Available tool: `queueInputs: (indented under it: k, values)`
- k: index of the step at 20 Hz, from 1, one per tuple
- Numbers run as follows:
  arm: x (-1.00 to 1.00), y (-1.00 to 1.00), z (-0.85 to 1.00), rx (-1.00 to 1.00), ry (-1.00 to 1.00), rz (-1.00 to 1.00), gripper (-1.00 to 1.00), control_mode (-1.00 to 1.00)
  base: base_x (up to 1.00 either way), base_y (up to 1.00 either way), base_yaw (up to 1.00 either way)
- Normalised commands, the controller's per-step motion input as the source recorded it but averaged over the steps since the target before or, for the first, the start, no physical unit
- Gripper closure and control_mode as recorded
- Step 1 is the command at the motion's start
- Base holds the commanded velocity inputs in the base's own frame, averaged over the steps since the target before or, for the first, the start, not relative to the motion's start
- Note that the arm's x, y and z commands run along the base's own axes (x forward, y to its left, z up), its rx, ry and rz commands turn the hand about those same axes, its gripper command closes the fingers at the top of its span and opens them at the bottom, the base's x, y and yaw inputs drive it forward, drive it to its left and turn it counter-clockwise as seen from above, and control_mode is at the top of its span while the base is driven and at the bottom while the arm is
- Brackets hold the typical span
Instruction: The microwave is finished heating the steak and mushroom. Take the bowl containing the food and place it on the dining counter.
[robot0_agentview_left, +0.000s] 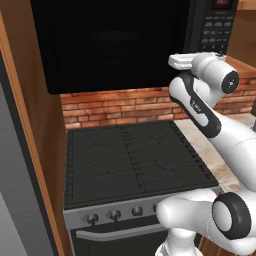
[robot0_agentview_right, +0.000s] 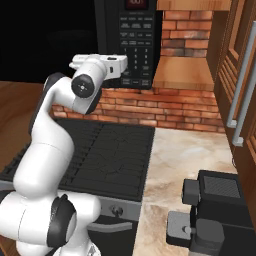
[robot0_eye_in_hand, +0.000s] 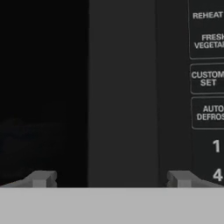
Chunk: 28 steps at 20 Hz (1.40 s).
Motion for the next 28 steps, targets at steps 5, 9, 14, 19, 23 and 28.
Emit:
queueInputs:
  k: [5,9,14,19,23,28]
  values:
    - [0.64,0.00,0.00,0.00,0.03,0.00,-1.00,-1.00,0.00,0.00,0.00]
    - [0.48,0.00,0.00,0.00,0.01,0.00,1.00,-1.00,0.00,0.00,0.00]
    - [0.03,0.00,0.00,0.00,0.00,0.00,1.00,-1.00,0.00,0.00,0.00]
    - [0.00,0.00,0.00,0.00,0.00,0.00,1.00,-1.00,0.00,0.00,0.00]
    - [-0.08,0.00,0.00,0.00,0.00,0.00,1.00,-1.00,0.00,0.00,0.00]
    - [-0.40,0.00,0.02,0.00,-0.06,0.04,1.00,-1.00,0.00,0.00,0.00]
